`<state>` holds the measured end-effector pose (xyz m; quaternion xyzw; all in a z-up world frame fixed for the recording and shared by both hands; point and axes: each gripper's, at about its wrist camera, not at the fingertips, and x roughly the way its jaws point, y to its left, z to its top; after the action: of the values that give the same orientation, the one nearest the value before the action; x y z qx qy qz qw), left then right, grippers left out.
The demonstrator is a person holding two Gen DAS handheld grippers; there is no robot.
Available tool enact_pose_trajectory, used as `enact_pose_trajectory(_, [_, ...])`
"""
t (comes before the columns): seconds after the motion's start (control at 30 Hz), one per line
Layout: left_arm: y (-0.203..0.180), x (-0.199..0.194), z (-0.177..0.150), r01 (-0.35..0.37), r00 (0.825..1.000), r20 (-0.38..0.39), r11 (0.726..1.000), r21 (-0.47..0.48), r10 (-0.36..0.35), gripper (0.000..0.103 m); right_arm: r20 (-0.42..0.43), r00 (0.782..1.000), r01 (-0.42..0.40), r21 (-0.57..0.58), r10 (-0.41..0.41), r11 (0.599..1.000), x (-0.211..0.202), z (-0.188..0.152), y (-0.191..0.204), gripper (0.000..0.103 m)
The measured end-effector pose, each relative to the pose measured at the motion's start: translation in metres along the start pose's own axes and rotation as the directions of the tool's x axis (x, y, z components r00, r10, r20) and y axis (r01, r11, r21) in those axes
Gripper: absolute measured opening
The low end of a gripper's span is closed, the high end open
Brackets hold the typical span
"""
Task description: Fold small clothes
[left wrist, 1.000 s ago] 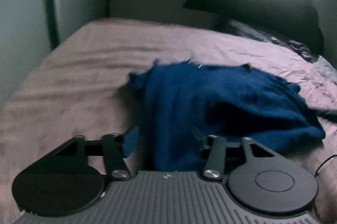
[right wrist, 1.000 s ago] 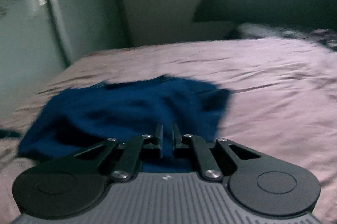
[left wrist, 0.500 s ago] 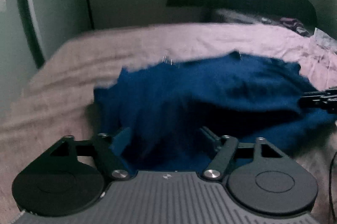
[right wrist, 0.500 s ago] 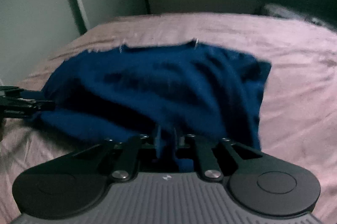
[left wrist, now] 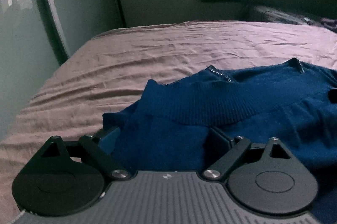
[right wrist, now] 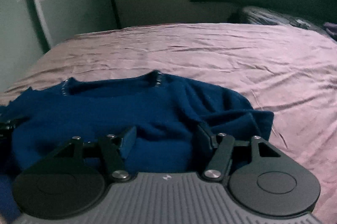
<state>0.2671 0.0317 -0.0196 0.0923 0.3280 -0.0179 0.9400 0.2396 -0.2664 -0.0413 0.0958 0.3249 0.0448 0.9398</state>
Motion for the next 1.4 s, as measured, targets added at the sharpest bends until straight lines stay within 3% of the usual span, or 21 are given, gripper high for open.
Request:
enact_pose_trajectory(0.13, [0.000, 0.001, -0.002, -0.009, 1.000, 0.010, 1.000, 0.009, 0.009, 0.097, 0.039, 0.999, 0.037, -0.034, -0.036, 0.999, -0.014, -0.002, 0.017, 0.063])
enact_pose_trajectory(0.2, [0.001, 0.003, -0.004, -0.017, 1.000, 0.014, 1.000, 0.006, 0.017, 0.101, 0.054, 0.999, 0.005, -0.068, -0.002, 0.998, -0.021, -0.006, 0.027, 0.071])
enact_pose_trajectory(0.33, [0.005, 0.006, -0.007, -0.015, 1.000, 0.018, 1.000, -0.019, 0.016, 0.103, 0.023, 1.000, 0.016, -0.126, -0.013, 0.992, -0.013, -0.015, 0.035, 0.074])
enact_pose_trajectory(0.43, [0.006, 0.006, -0.010, -0.010, 1.000, 0.023, 0.999, -0.032, 0.011, 0.103, 0.027, 1.000, 0.001, -0.085, 0.001, 0.996, -0.009, -0.018, 0.027, 0.076])
enact_pose_trajectory(0.67, [0.007, 0.006, -0.012, -0.005, 1.000, 0.027, 0.999, -0.047, 0.007, 0.103, 0.029, 0.999, 0.023, -0.109, -0.020, 0.994, -0.006, -0.019, 0.032, 0.080])
enact_pose_trajectory(0.8, [0.007, 0.002, -0.011, -0.007, 1.000, 0.023, 0.999, -0.035, 0.008, 0.103, 0.063, 0.997, 0.041, -0.082, -0.036, 0.996, -0.021, -0.018, 0.039, 0.080])
enact_pose_trajectory(0.93, [0.008, -0.007, -0.011, -0.012, 1.000, 0.022, 0.999, -0.030, 0.013, 0.102, 0.096, 0.995, 0.037, -0.134, -0.024, 0.990, -0.037, -0.019, 0.053, 0.080])
enact_pose_trajectory(1.13, [0.008, -0.012, -0.021, -0.017, 0.999, 0.047, 1.000, 0.016, 0.016, 0.103, 0.020, 0.999, 0.029, -0.101, -0.027, 0.994, -0.018, -0.023, 0.041, 0.083])
enact_pose_trajectory(1.3, [0.020, -0.008, -0.028, 0.037, 0.998, 0.047, 0.997, -0.069, -0.034, 0.103, 0.062, 0.998, 0.013, -0.057, -0.010, 0.998, -0.022, -0.027, 0.033, 0.085])
enact_pose_trajectory(1.4, [0.027, -0.005, -0.029, 0.070, 0.997, 0.030, 0.990, -0.119, -0.067, 0.103, 0.157, 0.987, 0.023, -0.029, -0.018, 0.999, -0.039, -0.017, 0.026, 0.085])
